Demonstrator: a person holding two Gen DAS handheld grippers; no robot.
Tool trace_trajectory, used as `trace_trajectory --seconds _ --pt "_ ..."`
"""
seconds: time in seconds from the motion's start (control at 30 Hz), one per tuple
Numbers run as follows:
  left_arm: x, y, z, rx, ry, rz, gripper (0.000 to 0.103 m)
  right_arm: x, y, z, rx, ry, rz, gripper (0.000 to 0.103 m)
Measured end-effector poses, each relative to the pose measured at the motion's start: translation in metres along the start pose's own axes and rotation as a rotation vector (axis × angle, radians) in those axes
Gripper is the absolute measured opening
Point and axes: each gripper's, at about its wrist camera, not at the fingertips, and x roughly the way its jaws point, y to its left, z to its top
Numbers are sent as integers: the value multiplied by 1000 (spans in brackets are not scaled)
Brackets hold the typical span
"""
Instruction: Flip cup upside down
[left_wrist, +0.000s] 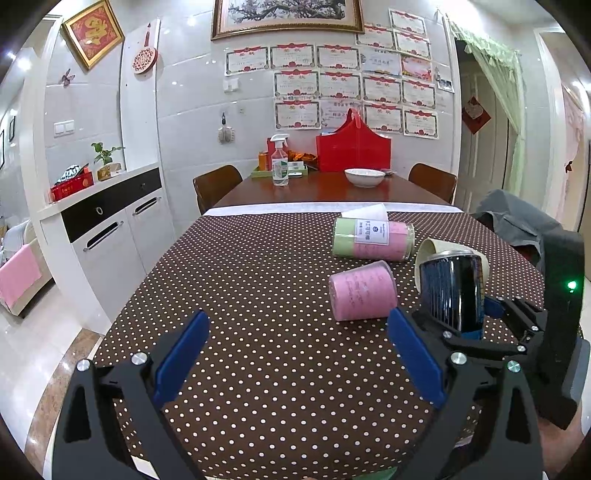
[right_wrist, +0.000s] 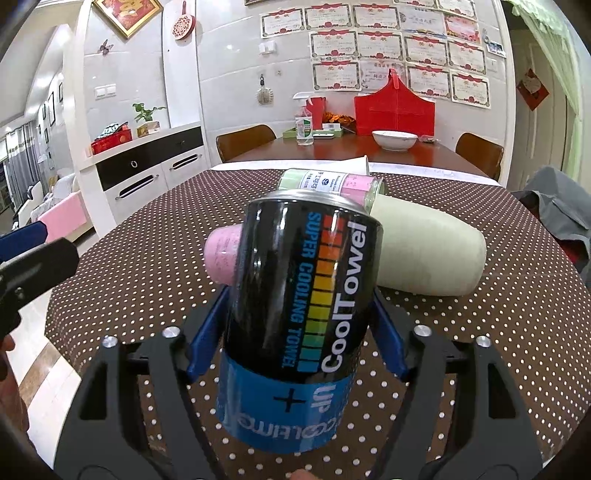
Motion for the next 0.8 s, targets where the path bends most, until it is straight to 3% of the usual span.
trace_trajectory --seconds 0.1,0.3,0.4,0.57,0.67,0.8 --pt "-4 0 0 -5 -6 -1 96 -7 0 -2 -6 -6 13 96" --pt "-13 -2 1 -5 -19 -6 96 -15 -2 -3 -3 -5 16 97" --pt "-16 -3 2 -2 -22 -7 96 -14 -12 6 59 27 59 97" --pt "-16 0 2 -11 -21 -3 96 9 -34 37 211 198 127 97" --pt "-16 2 1 -15 -18 -7 96 32 -39 50 261 307 119 97" --pt "-16 4 1 -15 -15 -10 96 42 -40 55 265 338 88 97"
